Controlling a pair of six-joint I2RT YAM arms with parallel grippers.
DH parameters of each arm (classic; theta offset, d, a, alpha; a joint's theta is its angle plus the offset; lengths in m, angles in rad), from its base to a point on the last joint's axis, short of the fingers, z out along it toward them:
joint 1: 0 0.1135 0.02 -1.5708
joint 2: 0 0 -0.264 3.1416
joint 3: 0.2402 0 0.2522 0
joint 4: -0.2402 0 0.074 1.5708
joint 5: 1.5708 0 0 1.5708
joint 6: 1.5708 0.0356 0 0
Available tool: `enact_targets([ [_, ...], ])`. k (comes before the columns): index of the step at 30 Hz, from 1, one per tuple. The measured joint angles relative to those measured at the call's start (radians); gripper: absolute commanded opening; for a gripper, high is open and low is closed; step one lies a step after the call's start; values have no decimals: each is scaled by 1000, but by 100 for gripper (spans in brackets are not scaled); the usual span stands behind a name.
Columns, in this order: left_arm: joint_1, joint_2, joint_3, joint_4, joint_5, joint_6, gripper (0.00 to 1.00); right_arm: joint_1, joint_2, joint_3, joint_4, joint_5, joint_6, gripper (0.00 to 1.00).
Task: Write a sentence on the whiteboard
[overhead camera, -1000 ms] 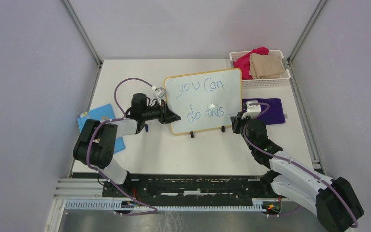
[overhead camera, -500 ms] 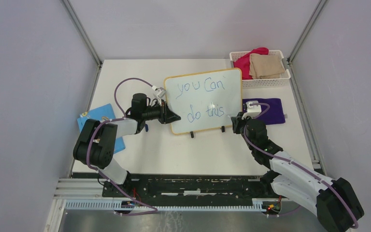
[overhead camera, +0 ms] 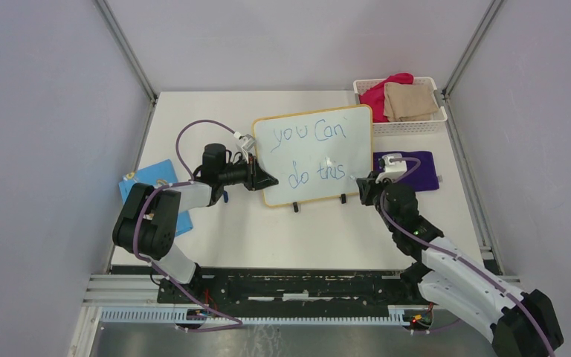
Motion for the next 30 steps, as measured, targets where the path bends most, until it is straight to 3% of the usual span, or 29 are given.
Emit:
enact_targets([
  [7,0,0,0,0,-1,0,32,0,-103,79,-49,-48,2,0],
  [23,-24,3,-44,-187,-145,55,62,0,-171,102,-139,-81,0,0],
  [30,-24,-70,-56,-236,-197,64,74,0,-201,105,-147,-98,-2,0],
])
